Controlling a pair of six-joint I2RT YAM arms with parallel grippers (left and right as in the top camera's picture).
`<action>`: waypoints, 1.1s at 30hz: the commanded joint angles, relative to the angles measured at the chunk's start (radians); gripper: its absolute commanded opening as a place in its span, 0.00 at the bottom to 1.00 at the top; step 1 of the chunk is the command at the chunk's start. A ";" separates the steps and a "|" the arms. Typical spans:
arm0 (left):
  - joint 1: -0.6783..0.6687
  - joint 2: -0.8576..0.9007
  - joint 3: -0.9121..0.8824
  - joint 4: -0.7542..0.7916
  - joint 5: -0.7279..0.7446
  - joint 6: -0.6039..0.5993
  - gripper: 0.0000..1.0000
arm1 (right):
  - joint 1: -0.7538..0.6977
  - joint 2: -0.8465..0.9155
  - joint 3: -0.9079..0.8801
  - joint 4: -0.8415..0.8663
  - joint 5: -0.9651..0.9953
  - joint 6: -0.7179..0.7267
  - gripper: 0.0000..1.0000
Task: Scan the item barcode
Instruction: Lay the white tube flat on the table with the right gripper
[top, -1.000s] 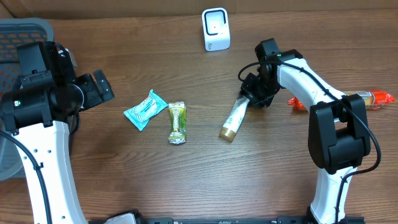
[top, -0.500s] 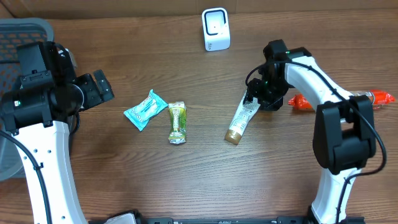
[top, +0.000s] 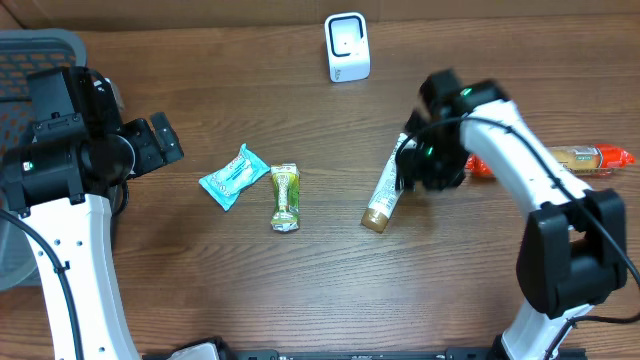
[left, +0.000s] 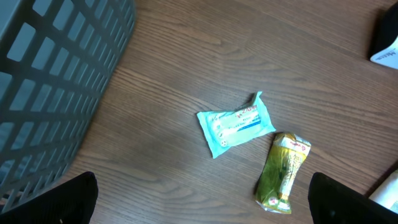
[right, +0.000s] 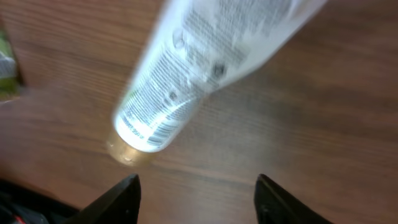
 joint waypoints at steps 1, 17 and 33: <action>0.004 -0.003 0.018 0.002 0.003 0.019 0.99 | 0.039 0.002 -0.116 0.024 0.063 -0.029 0.42; 0.004 -0.003 0.018 0.002 0.003 0.019 0.99 | 0.081 0.002 -0.293 0.322 -0.075 -0.035 0.21; 0.004 -0.003 0.018 0.002 0.003 0.019 1.00 | 0.138 -0.003 -0.267 0.676 0.021 -0.085 0.20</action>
